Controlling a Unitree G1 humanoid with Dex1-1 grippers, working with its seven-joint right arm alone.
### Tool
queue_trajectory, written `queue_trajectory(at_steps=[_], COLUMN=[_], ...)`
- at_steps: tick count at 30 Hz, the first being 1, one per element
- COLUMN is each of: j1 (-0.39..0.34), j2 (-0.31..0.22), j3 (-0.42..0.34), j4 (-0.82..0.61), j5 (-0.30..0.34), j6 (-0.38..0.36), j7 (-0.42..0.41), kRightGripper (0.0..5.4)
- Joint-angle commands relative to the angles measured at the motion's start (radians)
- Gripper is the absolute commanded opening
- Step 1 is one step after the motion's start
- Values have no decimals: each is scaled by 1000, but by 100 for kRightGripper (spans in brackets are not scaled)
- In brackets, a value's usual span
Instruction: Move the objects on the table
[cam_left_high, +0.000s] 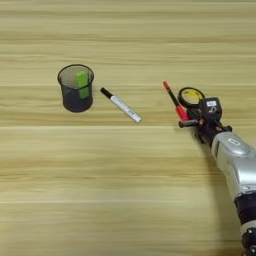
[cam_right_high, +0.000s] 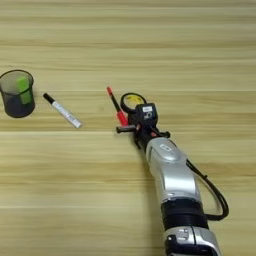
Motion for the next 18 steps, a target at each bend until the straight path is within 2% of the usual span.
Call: queue_trajectory(at_steps=[1, 5, 14, 18], j1=[-72, -122, -149, -169], j2=[-13, 6, 24, 25], j3=[18, 55, 87, 91], j4=[16, 108, 155, 194], j5=[-5, -20, -12, -17], j6=[-32, -64, -89, -100], j7=[15, 35, 88, 86], kRightGripper=[4, 4, 4, 4])
